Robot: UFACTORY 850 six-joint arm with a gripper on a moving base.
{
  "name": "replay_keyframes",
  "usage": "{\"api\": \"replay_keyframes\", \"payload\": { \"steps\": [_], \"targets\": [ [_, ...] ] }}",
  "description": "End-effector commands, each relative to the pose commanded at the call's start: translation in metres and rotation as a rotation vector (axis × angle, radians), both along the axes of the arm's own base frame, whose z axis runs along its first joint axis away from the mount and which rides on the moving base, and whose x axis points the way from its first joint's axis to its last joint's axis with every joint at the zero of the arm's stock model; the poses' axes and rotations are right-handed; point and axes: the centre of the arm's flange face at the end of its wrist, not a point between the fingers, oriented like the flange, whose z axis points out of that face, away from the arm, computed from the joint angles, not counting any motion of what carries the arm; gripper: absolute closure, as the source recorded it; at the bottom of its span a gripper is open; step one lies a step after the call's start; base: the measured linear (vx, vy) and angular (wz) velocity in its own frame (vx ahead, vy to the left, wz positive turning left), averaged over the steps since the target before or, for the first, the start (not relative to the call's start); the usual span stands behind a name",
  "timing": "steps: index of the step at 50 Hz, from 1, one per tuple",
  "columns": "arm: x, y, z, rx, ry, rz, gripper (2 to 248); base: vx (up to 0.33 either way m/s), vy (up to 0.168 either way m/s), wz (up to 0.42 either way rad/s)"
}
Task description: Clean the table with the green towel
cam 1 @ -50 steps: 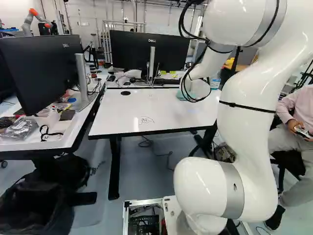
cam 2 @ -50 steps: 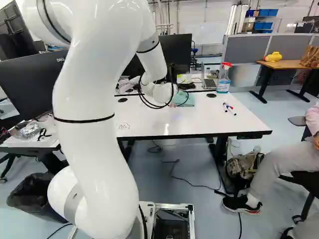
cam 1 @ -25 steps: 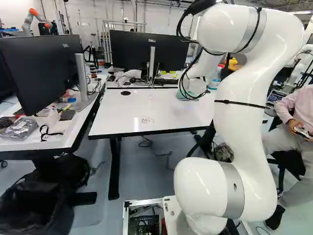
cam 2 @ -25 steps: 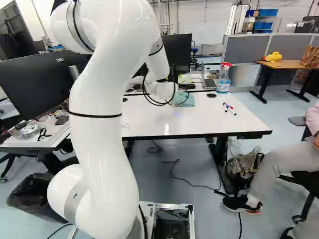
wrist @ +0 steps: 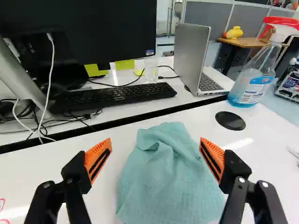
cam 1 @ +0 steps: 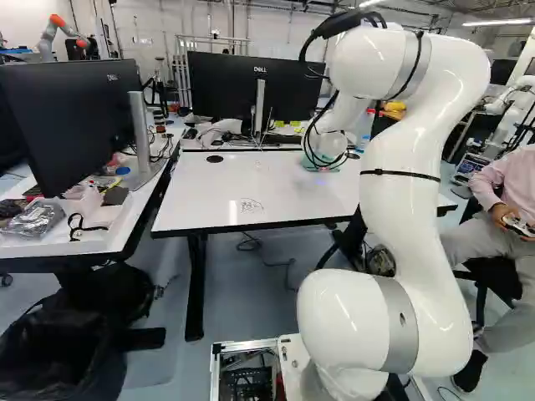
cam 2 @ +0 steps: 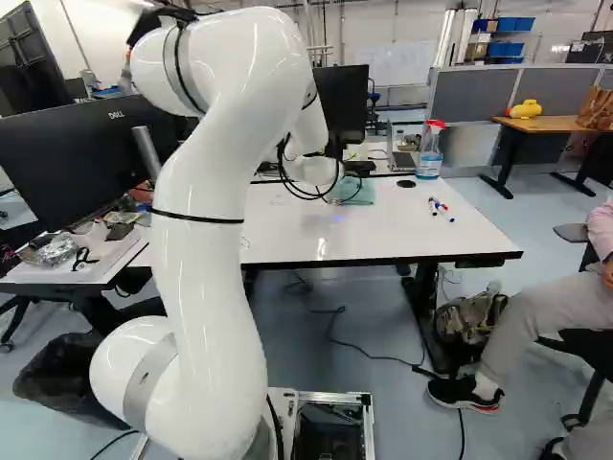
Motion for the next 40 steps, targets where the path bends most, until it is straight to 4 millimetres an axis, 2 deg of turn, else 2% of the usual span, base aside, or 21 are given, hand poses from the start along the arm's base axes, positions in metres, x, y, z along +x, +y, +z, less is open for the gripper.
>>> {"api": "replay_keyframes", "payload": {
  "steps": [14, 40],
  "targets": [
    [0.014, -0.005, -0.011, 0.02, 0.075, -0.002, 3, 0.0, 0.0, 0.0],
    [0.018, -0.012, -0.026, 0.063, 0.227, -0.01, 3, 0.0, 0.0, 0.0]
  ]
}}
